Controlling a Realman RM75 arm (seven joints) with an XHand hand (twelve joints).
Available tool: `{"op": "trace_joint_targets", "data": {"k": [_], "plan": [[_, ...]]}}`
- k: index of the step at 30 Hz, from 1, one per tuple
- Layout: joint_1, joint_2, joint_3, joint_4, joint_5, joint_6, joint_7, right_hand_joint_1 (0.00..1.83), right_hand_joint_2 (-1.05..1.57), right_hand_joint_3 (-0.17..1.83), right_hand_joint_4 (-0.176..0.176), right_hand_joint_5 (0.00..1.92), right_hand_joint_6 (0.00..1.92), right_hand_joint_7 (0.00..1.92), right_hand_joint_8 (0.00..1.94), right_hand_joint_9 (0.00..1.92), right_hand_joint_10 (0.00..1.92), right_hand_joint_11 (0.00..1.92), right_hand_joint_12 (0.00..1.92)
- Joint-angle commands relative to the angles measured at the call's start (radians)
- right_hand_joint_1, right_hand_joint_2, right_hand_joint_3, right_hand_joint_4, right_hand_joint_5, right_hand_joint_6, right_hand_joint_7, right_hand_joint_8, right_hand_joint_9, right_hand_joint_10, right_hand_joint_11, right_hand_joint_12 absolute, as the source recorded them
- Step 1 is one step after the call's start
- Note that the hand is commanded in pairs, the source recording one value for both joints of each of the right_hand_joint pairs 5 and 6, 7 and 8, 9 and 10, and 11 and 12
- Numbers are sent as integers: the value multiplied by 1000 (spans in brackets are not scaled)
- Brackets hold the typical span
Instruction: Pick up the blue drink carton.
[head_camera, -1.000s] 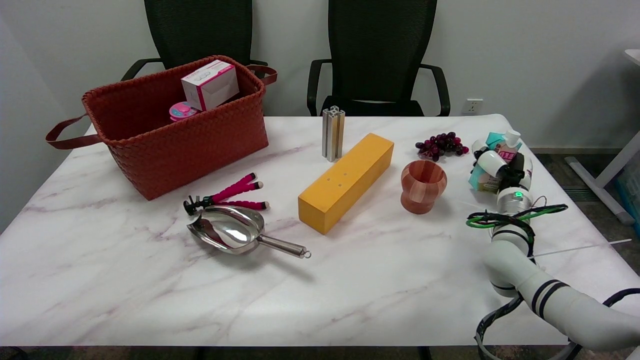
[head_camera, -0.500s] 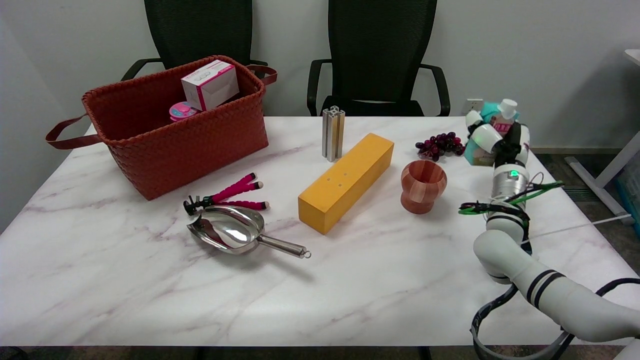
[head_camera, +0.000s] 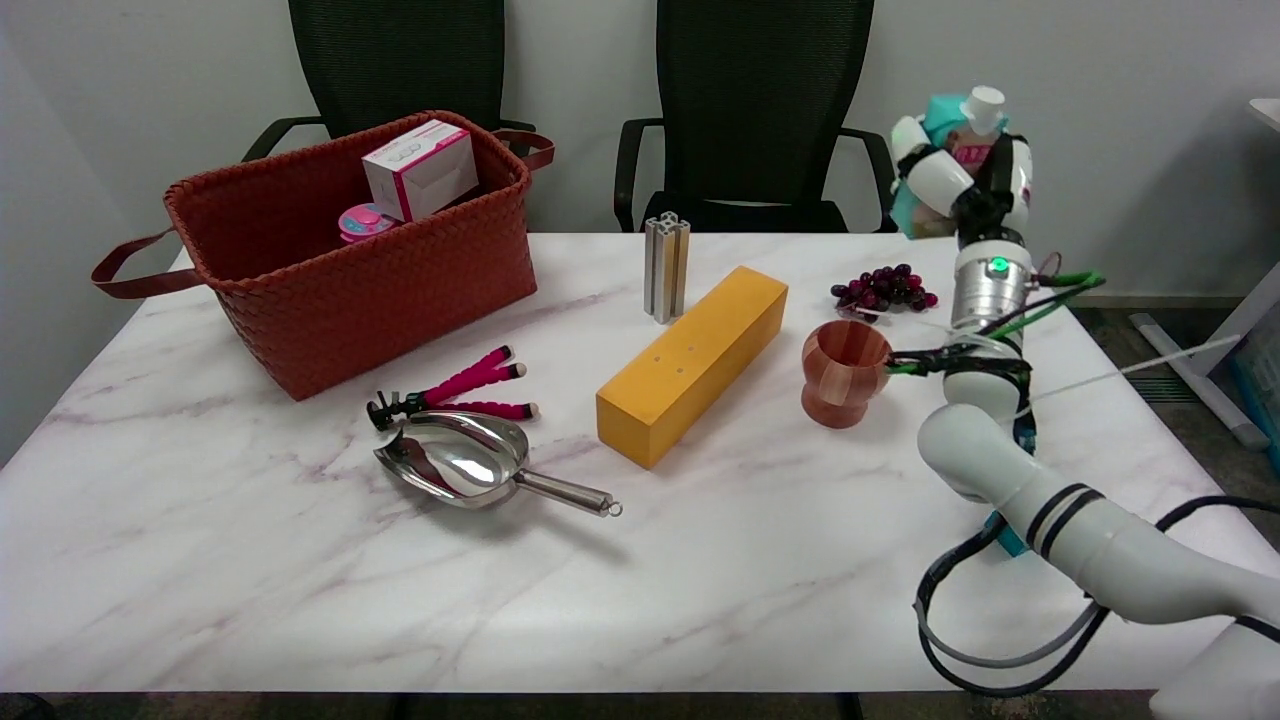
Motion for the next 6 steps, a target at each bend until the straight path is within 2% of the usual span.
{"op": "trace_joint_targets", "data": {"k": [1,6], "plan": [[201,-26,-120,23,-102,-88,2,1117,1470,772,0,1255,1255,1511,1511,1421,1421,1479,1479],[257,-61,-161,5,-111,-109,2,1085,1465,774,0,1249,1249,1511,1511,1428,1428,1468,1468]]}}
